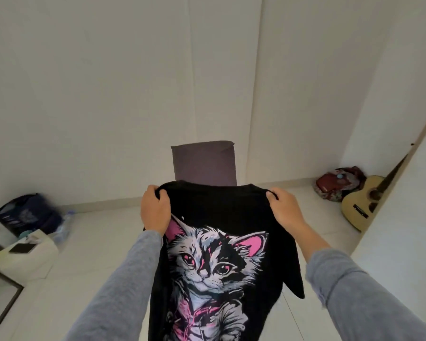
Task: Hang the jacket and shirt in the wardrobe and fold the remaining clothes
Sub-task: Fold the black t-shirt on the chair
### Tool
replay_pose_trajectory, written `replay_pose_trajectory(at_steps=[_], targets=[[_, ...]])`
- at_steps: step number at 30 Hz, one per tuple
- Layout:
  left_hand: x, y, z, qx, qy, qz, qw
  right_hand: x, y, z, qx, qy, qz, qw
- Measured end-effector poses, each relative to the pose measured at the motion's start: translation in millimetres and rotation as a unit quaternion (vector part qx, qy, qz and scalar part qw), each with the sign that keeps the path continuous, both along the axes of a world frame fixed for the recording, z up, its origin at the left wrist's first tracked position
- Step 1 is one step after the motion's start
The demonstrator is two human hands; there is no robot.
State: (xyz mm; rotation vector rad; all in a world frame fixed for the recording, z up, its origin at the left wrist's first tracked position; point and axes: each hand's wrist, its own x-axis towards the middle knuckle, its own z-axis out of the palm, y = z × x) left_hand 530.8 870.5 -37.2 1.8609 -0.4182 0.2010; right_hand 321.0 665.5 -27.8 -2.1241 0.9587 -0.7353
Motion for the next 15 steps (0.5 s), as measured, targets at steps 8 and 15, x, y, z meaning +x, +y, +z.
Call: replay_pose_trajectory(at_steps=[8, 15], targets=[[21, -20, -77, 0.144, -0.001, -0.031, 0.989, 12, -42, -70, -0.076, 0.109, -0.054, 0.990], [41, -66, -124, 0.203, 0.038, -0.007, 0.978, 41, -104, -101, -0.157, 0.241, -0.028, 0.957]])
